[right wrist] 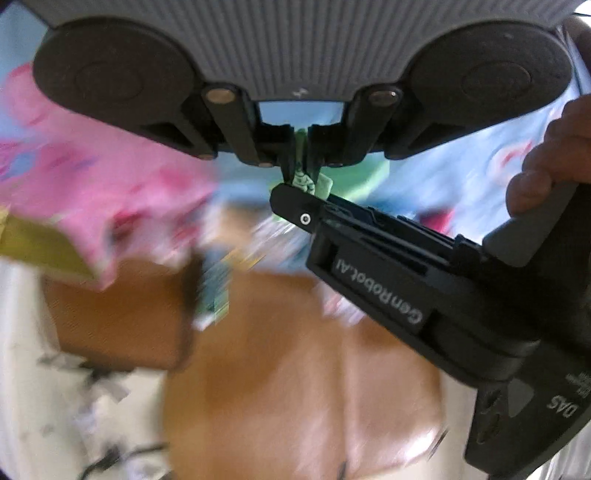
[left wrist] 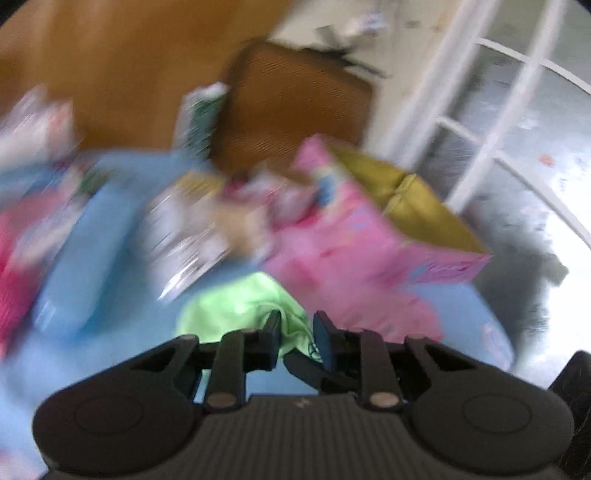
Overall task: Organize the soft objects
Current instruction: 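Carry the green cloth into the pink tin box and release it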
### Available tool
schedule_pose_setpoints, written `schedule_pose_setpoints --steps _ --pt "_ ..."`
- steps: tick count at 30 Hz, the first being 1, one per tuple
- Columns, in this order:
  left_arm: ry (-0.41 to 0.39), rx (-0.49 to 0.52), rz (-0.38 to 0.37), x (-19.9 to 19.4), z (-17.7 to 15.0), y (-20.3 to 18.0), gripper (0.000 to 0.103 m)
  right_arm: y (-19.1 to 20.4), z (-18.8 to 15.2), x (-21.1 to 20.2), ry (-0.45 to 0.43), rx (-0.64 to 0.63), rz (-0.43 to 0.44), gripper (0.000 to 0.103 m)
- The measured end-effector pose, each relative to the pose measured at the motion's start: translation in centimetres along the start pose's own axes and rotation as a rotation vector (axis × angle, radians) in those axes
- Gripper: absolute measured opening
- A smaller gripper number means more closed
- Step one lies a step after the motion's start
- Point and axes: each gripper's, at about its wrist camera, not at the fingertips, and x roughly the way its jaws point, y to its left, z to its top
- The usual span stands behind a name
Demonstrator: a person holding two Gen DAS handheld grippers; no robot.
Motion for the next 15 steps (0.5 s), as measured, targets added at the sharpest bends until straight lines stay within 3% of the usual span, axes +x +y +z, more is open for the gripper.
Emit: schedule_pose_setpoints --steps 4,6,8,9,10,12,14,15 --pt "-0.052 0.147 -0.121 3.0 5.1 -7.0 0.021 -6.0 2.4 -2.6 -0.119 0.053 -0.151 0.009" --pt "-0.059 0.160 -0.180 5.1 6.9 -9.7 0.023 -9.1 3.5 -2.7 -0.149 0.091 -0.224 0.009" --pt "-0.065 0.149 -0.211 7.5 8.4 -11.7 0.038 -12.0 4.2 -1.9 -0.159 0.129 -0.281 0.009" --pt "-0.063 0.141 -0.199 8.4 8.7 -12.3 0.056 -13.4 4.5 -1.2 -0.157 0.153 -0.307 0.009" --pt "-0.062 0.127 -0.169 9.2 9.0 -12.6 0.065 -14.5 4.4 -1.0 -0.152 0.171 -0.329 0.012" --pt "-0.060 0.102 -0.107 9.7 8.9 -12.3 0.071 -16.6 4.2 0.5 -0.098 0.196 -0.374 0.019" --pt "-0.057 0.072 -0.095 8.8 8.1 -10.7 0.071 -18.0 3.7 1.7 -0.033 0.223 -0.404 0.056" --pt "-0.055 0.059 -0.090 7.9 7.4 -9.5 0.071 -18.3 3.3 1.5 -0.035 0.237 -0.416 0.059"
